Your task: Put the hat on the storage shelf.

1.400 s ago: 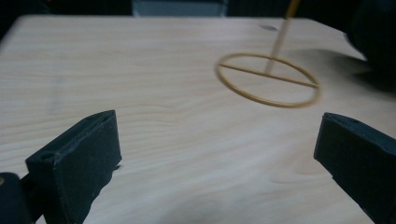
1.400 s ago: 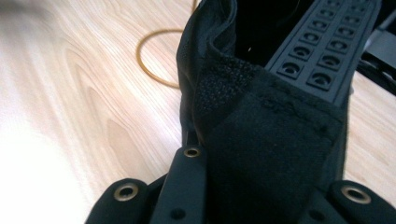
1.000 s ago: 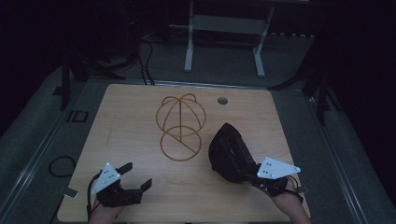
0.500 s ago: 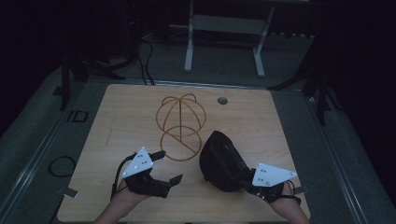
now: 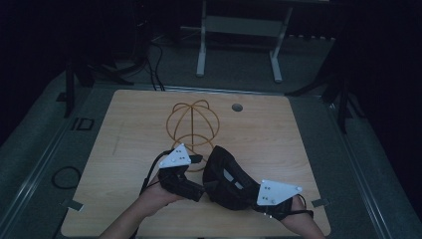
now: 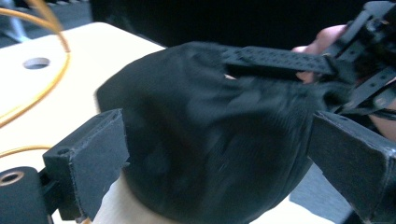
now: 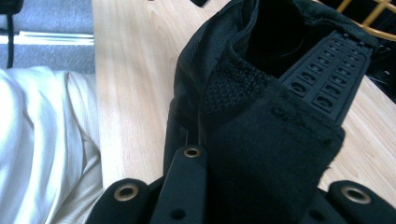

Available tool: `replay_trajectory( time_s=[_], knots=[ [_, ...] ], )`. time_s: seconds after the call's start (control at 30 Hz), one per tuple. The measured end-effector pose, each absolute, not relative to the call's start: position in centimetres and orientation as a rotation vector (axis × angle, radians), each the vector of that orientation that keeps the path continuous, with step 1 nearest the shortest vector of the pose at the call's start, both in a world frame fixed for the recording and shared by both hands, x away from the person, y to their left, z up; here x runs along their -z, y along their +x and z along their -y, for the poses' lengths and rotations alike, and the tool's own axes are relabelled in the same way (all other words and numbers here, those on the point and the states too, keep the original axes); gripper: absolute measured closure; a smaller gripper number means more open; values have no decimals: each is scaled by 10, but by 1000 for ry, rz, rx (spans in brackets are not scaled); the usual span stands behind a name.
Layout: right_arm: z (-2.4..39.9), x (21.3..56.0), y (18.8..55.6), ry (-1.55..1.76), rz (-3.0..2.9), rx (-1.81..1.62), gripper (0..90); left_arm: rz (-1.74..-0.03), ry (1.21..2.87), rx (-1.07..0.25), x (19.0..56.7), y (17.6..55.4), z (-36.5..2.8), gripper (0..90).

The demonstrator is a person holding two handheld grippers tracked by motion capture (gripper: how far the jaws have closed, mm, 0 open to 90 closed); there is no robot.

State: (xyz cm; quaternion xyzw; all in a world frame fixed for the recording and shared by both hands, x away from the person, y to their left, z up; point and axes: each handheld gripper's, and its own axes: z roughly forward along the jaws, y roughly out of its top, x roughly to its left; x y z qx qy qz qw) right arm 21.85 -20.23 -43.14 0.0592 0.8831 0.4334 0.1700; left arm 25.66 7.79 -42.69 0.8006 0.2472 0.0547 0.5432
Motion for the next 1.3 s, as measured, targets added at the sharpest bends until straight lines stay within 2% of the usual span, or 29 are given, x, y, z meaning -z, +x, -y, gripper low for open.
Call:
replay_trajectory(
  time_s=[0.3,0.37,0.4,0.43,0.47,0.5,0.53,0.57,0.67,0.7,0.87,0.93,1.17,1.3],
  knots=[
    [197,432,220,114,-2524,-1225,885,-497,1981,-50,434,257,-58,75],
    [198,432,220,92,-2531,-1220,885,-492,1978,-39,435,258,-58,160],
    [198,432,220,92,-2531,-1220,885,-491,1970,-31,436,258,-59,160],
    [198,432,220,92,-2536,-1223,885,-485,1965,-24,436,259,-59,196],
    [201,432,221,92,-2540,-1225,885,-482,1966,-19,436,259,-60,304],
    [201,432,221,92,-2540,-1225,885,-458,1962,4,436,259,-60,304],
    [202,433,221,95,-2542,-1229,885,-441,1961,8,436,258,-60,452],
    [203,433,222,95,-2544,-1230,885,-431,1964,7,435,257,-58,497],
    [203,433,222,95,-2544,-1227,885,-427,1969,8,433,256,-56,532],
    [204,433,222,96,-2546,-1228,886,-428,1968,10,433,256,-56,598],
    [204,434,222,97,-2553,-1226,886,-441,2000,-32,434,256,-50,817],
    [204,434,222,97,-2554,-1219,886,-445,1997,-31,434,257,-49,882],
    [213,432,228,158,-2546,-1253,881,-443,1968,-49,427,256,-46,892],
    [223,429,231,243,-2517,-1302,823,-435,1951,-74,420,254,-42,893]
  ],
)
